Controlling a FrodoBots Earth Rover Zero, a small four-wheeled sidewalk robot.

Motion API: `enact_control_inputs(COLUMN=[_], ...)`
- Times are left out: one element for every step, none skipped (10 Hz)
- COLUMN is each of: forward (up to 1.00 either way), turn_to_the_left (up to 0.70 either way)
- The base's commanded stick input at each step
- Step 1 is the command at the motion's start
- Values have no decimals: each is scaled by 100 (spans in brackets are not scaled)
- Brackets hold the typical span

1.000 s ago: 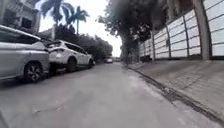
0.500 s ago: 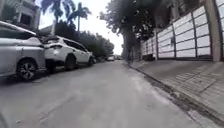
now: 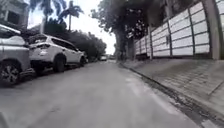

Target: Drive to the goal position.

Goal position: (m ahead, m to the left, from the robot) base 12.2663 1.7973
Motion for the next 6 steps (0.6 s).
enact_control_inputs(forward=[70, 70, 70, 70, 70, 70], turn_to_the_left=[0, 0, 0, 0, 0, 0])
